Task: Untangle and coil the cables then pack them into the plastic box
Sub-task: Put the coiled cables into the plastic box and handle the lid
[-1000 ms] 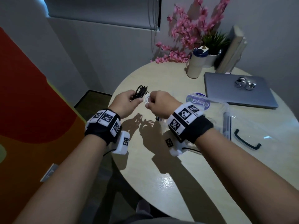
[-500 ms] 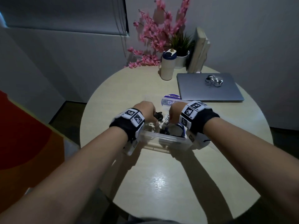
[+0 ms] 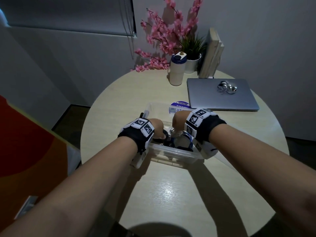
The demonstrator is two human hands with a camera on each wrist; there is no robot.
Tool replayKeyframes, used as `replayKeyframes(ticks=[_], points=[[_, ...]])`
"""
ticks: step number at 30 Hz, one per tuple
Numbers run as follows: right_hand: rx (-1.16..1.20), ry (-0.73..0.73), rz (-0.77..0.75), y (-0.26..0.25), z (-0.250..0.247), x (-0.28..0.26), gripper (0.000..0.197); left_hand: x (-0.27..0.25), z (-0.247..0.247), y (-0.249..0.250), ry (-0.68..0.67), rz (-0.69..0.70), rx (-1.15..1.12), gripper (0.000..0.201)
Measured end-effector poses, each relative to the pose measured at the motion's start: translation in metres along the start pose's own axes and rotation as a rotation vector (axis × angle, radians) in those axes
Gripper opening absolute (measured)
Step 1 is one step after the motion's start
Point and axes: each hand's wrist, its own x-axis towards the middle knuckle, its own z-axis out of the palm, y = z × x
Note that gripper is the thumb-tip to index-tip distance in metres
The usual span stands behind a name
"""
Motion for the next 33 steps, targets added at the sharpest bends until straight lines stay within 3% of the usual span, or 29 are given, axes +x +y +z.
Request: replayKeyframes(ticks=[4, 7, 9, 12, 15, 19, 24, 33], points=[[0.187, 0.169, 0.020, 0.031, -0.007, -0.010, 0.023, -0.022, -0.006, 0.008, 0.076, 0.106, -0.140, 0.046], [0.308, 0.333, 0.146, 0.066, -0.005, -0.023, 0.023, -0.032, -0.007, 0.026, 0.128, 0.220, -0.220, 0.045], [0.310, 0.372, 0.231, 0.092, 0.004, -0.023, 0.021, -0.038, -0.006, 0.042, 0.081, 0.284, -0.240, 0.046], [0.317, 0.288, 0.329, 0.124, 0.025, -0.025, 0.023, -0.042, 0.005, 0.064, -0.031, 0.353, -0.183, 0.046], [0.314, 0.165, 0.382, 0.151, 0.053, -0.025, 0.024, -0.038, 0.019, 0.070, 0.027, 0.373, -0.181, 0.024], [0.266, 0.047, 0.394, 0.175, 0.091, -0.017, 0.038, -0.037, 0.026, 0.062, 0.082, 0.364, -0.248, 0.014], [0.021, -0.024, 0.265, 0.152, 0.104, -0.027, 0.030, -0.031, 0.023, 0.049, 0.197, 0.282, -0.300, 0.014], [0.018, -0.003, 0.040, 0.078, 0.103, -0.016, 0.026, -0.018, 0.019, 0.006, 0.354, 0.079, -0.410, 0.005]])
